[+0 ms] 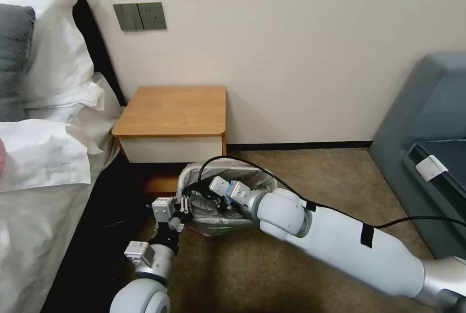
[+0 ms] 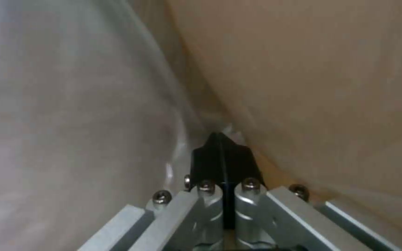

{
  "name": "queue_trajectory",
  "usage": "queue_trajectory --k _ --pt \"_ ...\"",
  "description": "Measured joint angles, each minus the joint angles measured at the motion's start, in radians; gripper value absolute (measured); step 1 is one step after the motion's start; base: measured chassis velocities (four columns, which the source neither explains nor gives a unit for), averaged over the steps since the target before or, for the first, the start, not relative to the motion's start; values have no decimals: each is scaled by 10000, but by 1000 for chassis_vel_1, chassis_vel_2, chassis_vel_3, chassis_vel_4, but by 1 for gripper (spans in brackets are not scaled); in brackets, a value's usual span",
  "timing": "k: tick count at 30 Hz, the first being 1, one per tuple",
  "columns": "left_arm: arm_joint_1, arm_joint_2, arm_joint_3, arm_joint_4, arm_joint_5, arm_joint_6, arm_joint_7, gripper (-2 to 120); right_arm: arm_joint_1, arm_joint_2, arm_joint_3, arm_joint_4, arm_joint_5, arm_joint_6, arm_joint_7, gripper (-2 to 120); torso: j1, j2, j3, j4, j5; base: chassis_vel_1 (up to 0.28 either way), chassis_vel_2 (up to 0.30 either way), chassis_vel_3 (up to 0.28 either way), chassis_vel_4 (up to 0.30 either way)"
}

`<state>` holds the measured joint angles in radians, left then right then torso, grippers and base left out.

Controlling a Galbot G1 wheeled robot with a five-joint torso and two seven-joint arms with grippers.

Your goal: Pick up the garbage bag from the table and place it over the trash can.

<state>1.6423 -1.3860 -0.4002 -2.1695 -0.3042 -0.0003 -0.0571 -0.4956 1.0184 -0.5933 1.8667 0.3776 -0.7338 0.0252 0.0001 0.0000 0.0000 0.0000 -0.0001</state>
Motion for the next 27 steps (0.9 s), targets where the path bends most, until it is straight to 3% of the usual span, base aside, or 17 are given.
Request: queue_trajectory --k 10,21,23,24,25,27 --pt "14 -23 4 -9 -212 116 -87 5 -88 -24 97 -38 89 11 54 0 -1 0 0 1 3 0 0 0 0" --pt "-227 -70 -116 422 -830 548 -662 5 -532 -1053 1308 2142 3739 24 1753 0 0 0 0 0 2 0 0 0 0" --pt "-245 -68 -91 582 -1030 988 -1105 5 -970 -1473 2379 3183 5660 31 2747 0 -1 0 0 1 1 0 0 0 0" --pt "-117 43 -54 744 -1388 1686 -1684 5 -2349 -2233 3649 4446 5353 1070 3606 0 -1 0 0 0 1 0 0 0 0" --pt "-117 43 -54 744 -1388 1686 -1684 5 -2349 -2233 3649 4446 5353 1070 3606 0 -1 0 0 0 1 0 0 0 0" --pt "71 190 75 630 -1891 2277 -2133 5 -3668 -2455 4642 4822 3981 1620 3672 8 -1 0 -1 -3 2 0 0 0 0"
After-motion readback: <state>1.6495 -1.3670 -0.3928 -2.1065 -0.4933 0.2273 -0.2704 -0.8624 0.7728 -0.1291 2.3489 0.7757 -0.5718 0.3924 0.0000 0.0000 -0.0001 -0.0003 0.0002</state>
